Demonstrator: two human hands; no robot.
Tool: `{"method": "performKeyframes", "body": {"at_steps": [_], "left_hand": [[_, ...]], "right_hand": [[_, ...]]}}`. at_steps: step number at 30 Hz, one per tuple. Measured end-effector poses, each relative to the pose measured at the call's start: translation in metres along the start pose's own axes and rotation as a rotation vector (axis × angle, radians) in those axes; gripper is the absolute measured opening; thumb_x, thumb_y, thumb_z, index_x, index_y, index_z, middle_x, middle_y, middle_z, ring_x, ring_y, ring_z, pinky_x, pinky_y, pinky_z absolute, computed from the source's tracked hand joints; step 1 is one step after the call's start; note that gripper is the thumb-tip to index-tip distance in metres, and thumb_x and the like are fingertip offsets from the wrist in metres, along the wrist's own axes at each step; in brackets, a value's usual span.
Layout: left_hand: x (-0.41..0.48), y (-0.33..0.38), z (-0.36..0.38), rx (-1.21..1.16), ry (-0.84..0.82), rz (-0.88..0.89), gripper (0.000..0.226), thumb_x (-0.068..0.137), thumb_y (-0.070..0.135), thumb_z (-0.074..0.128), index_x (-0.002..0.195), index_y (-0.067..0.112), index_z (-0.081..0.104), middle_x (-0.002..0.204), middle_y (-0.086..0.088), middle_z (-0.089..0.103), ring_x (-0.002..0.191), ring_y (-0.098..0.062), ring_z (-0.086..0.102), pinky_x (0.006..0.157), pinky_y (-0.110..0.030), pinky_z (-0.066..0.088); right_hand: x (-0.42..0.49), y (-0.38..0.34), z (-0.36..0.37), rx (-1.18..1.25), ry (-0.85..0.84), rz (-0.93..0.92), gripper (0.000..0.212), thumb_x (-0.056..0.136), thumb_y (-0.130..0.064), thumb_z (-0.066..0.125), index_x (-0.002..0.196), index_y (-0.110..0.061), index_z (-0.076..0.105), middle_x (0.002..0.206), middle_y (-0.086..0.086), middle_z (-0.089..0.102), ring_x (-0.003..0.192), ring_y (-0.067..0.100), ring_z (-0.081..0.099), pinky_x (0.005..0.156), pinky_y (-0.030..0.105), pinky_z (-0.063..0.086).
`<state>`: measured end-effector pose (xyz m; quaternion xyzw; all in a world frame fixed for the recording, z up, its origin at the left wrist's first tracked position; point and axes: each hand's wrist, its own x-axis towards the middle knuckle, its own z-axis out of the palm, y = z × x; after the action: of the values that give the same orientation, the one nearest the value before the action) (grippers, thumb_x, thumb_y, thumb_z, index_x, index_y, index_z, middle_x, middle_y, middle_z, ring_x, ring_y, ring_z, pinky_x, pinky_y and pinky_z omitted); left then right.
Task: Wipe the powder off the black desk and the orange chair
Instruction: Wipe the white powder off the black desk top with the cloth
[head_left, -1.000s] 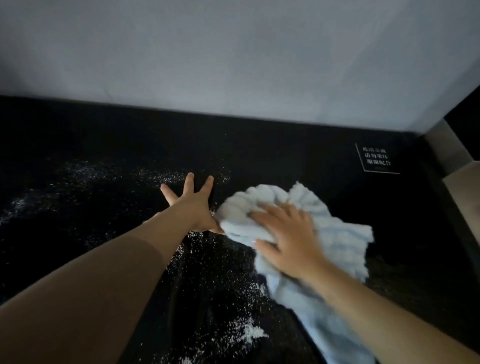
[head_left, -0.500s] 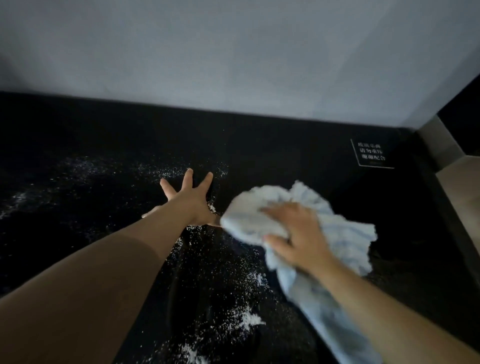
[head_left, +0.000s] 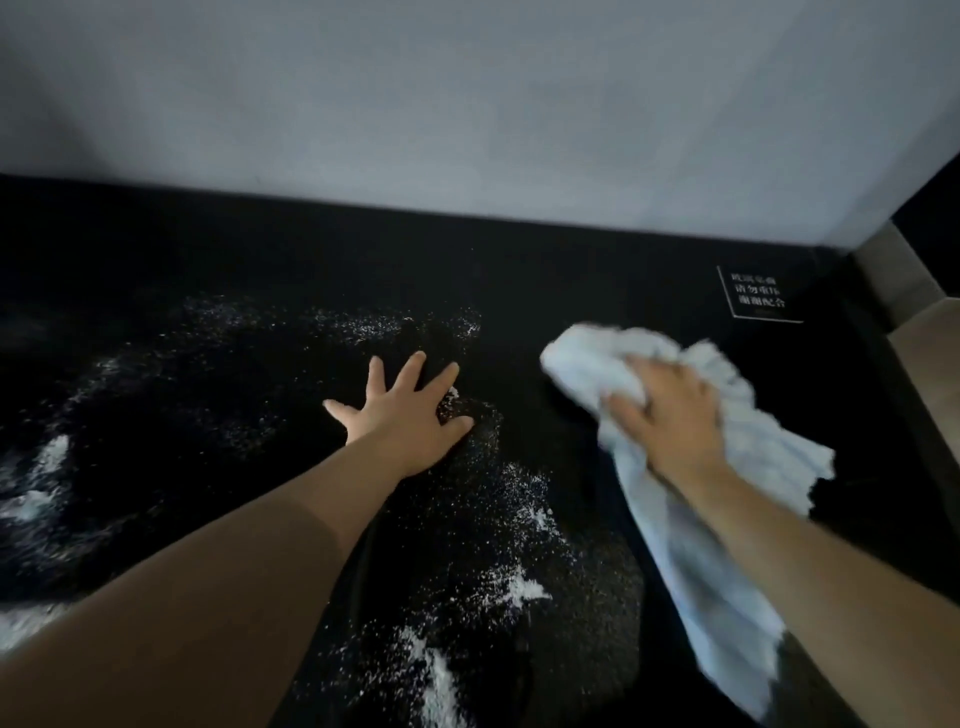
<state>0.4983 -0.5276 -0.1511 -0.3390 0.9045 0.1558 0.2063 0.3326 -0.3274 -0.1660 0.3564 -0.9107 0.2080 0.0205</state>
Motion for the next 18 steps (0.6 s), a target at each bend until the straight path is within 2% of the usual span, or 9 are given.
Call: {"method": "performKeyframes", "body": {"at_steps": [2,4,8,10,11,14,15,16,18], "left_hand": [[-0.007,-0.005,0.008,0.032,0.038,0.031,0.059,0.094,0.06,0.024,0.144,0.048,-0.006,0.156,0.015,-0.013,0.144,-0.029,-0.017,0.103,-0.073,0.009],[-0.017,-0.007,0.016,0.076,0.073,0.055,0.056,0.097,0.052,0.019,0.146,0.042,-0.007,0.156,0.014,-0.012,0.144,-0.028,-0.016,0.105,-0.071,0.009],[-0.033,-0.008,0.023,0.087,0.101,0.081,0.055,0.099,0.045,0.016,0.149,0.033,-0.004,0.157,0.013,-0.008,0.145,-0.026,-0.012,0.108,-0.067,0.009],[-0.04,-0.012,0.023,0.096,0.098,0.105,0.055,0.099,0.044,0.017,0.149,0.031,-0.001,0.157,0.014,-0.006,0.145,-0.024,-0.01,0.11,-0.064,0.009],[-0.043,-0.014,0.023,0.103,0.089,0.119,0.056,0.099,0.044,0.018,0.15,0.03,-0.001,0.157,0.014,-0.005,0.145,-0.023,-0.01,0.11,-0.064,0.009],[-0.05,-0.017,0.022,0.097,0.041,0.15,0.057,0.1,0.043,0.019,0.15,0.026,-0.002,0.157,0.014,-0.007,0.145,-0.02,-0.012,0.112,-0.062,0.007],[-0.052,-0.018,0.022,0.091,0.029,0.155,0.057,0.1,0.043,0.019,0.15,0.026,-0.002,0.157,0.014,-0.007,0.145,-0.02,-0.012,0.113,-0.062,0.007],[-0.053,-0.018,0.021,0.085,0.02,0.158,0.057,0.1,0.042,0.019,0.15,0.025,-0.001,0.157,0.013,-0.008,0.145,-0.02,-0.012,0.113,-0.061,0.006],[-0.054,-0.019,0.019,0.084,0.011,0.167,0.056,0.1,0.04,0.019,0.151,0.024,-0.001,0.157,0.013,-0.008,0.145,-0.019,-0.013,0.114,-0.061,0.005]], "right_hand": [[0.021,-0.001,0.003,-0.094,0.05,0.29,0.044,0.09,-0.041,0.047,0.129,-0.022,0.05,0.126,0.011,0.055,0.117,0.034,0.044,0.093,0.047,0.032],[0.009,-0.024,0.01,-0.15,0.019,0.3,0.046,0.089,-0.042,0.047,0.132,-0.026,0.046,0.134,0.008,0.049,0.121,0.033,0.04,0.095,0.048,0.03],[-0.077,-0.06,0.017,-0.147,-0.074,-0.233,0.048,0.079,-0.05,0.04,0.123,-0.034,0.05,0.123,-0.002,0.059,0.111,0.029,0.052,0.084,0.054,0.043],[-0.082,-0.045,0.007,-0.131,-0.186,-0.323,0.051,0.083,-0.054,0.036,0.13,-0.037,0.046,0.13,-0.003,0.055,0.119,0.027,0.047,0.091,0.055,0.039],[-0.073,-0.031,0.003,-0.16,-0.184,-0.227,0.053,0.085,-0.054,0.036,0.135,-0.037,0.043,0.135,-0.001,0.05,0.123,0.028,0.043,0.095,0.053,0.035],[-0.038,0.004,-0.007,-0.205,-0.046,0.315,0.052,0.092,-0.044,0.044,0.142,-0.03,0.035,0.145,0.006,0.039,0.129,0.033,0.034,0.1,0.052,0.031],[-0.032,0.004,-0.01,-0.173,-0.009,0.43,0.052,0.092,-0.042,0.045,0.141,-0.029,0.035,0.146,0.005,0.037,0.129,0.034,0.032,0.102,0.053,0.029],[-0.031,-0.003,-0.009,-0.153,0.011,0.484,0.051,0.092,-0.042,0.045,0.14,-0.028,0.035,0.147,0.004,0.036,0.13,0.034,0.031,0.102,0.053,0.027],[-0.047,-0.029,-0.001,-0.185,-0.025,0.42,0.052,0.09,-0.043,0.045,0.139,-0.03,0.037,0.147,0.004,0.036,0.129,0.035,0.031,0.098,0.051,0.027]]}}
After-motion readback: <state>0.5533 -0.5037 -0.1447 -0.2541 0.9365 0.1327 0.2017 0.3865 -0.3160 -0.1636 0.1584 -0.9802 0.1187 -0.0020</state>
